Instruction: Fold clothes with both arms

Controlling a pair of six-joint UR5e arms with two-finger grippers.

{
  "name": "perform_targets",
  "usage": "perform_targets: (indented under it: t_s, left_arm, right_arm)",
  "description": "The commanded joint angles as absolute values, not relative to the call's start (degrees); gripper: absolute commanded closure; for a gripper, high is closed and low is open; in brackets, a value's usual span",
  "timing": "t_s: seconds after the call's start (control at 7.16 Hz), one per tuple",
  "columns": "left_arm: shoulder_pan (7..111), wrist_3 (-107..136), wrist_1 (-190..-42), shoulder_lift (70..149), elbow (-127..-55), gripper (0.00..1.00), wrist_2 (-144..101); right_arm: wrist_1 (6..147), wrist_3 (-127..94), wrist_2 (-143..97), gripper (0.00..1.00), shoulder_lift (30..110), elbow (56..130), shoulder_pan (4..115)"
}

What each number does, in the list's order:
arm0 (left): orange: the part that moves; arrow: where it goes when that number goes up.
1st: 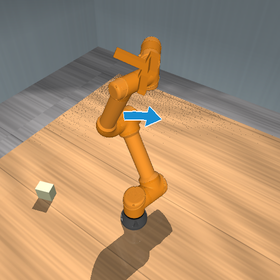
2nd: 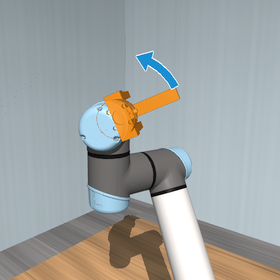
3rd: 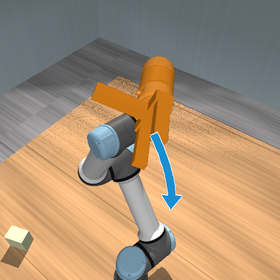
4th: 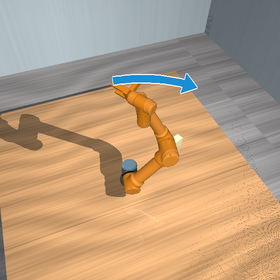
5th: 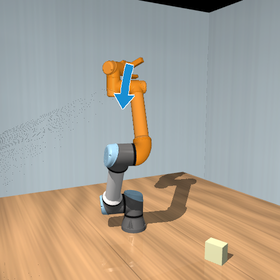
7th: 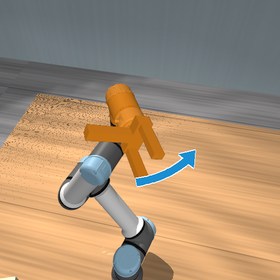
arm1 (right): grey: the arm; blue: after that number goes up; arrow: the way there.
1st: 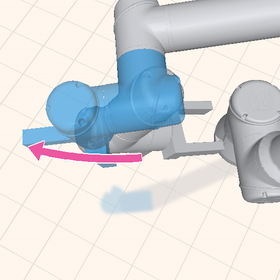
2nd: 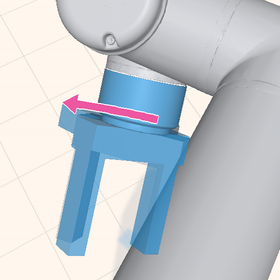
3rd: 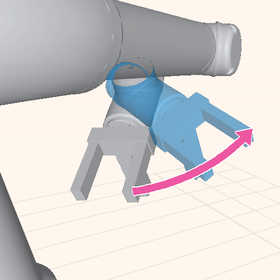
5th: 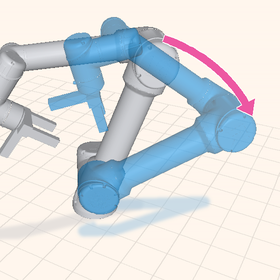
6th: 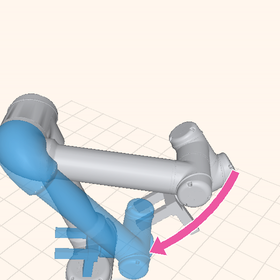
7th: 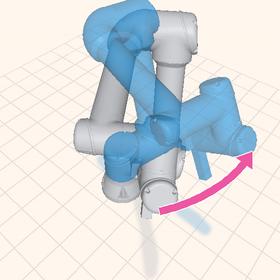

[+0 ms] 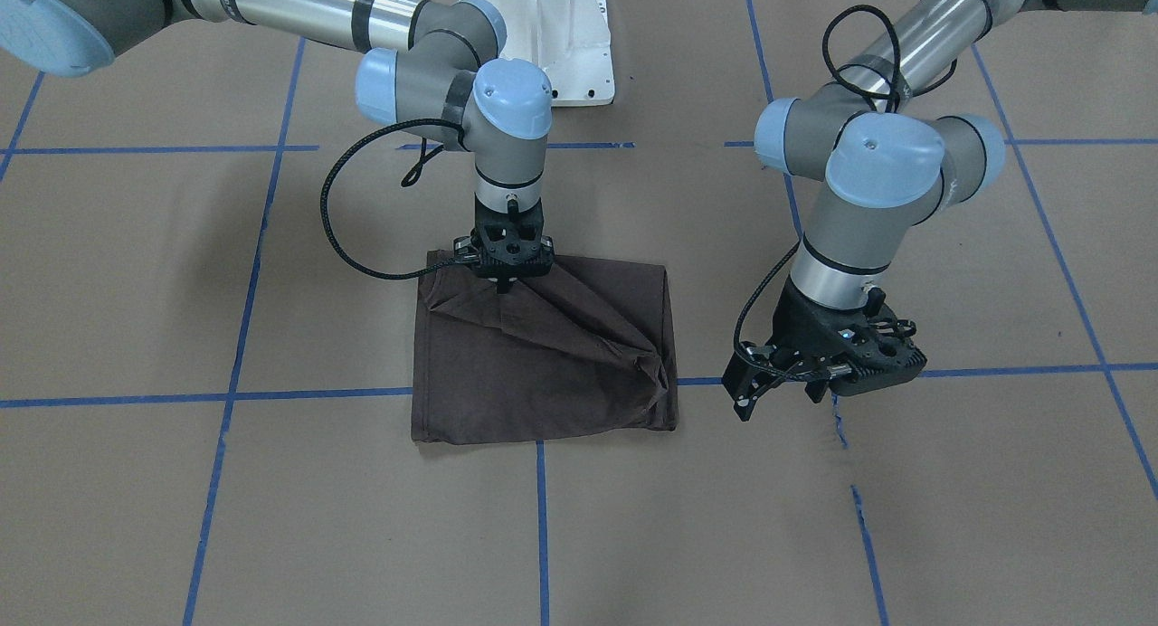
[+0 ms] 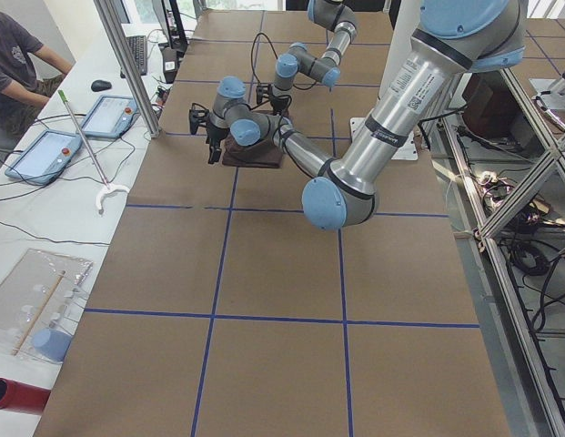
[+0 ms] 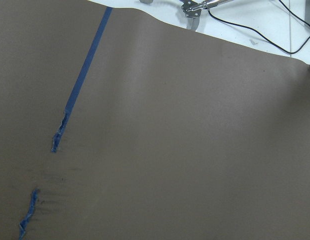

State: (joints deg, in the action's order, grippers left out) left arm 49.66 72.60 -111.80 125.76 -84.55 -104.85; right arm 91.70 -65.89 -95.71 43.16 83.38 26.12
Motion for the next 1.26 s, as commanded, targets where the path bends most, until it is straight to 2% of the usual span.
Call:
perform_targets:
  t_s: [0.0, 0.56, 0.7, 0.84, 0.98, 1.12]
  left_arm:
    - [49.7, 72.8, -111.7, 125.9, -84.6, 0.0, -104.9]
    - [49.7, 72.9, -111.6, 126.1, -84.6, 0.0, -104.9]
    - [49.6, 72.9, -111.5, 126.3, -84.6, 0.0, -104.9]
    - [49.6, 72.9, -111.4, 126.4, -84.6, 0.0, -104.9]
    - [49.7, 72.7, -111.5, 126.2, -84.6, 0.0, -104.9]
    - [49.7, 72.5, -111.5, 126.2, -84.6, 0.0, -104.9]
  right_arm:
    - [92.5, -64.3, -95.6, 1.0, 42.9, 83.4, 26.6]
    - [92.3, -57.8, -97.4, 1.0, 43.1, 82.6, 32.8]
    - [91.9, -54.8, -97.4, 1.0, 42.8, 80.9, 34.7]
    - [89.3, -50.1, -97.9, 1.0, 42.0, 76.2, 38.4]
    - [78.8, -49.8, -99.0, 0.14, 40.1, 67.5, 41.2]
    - [74.7, -49.7, -99.1, 0.0, 39.5, 64.3, 43.0]
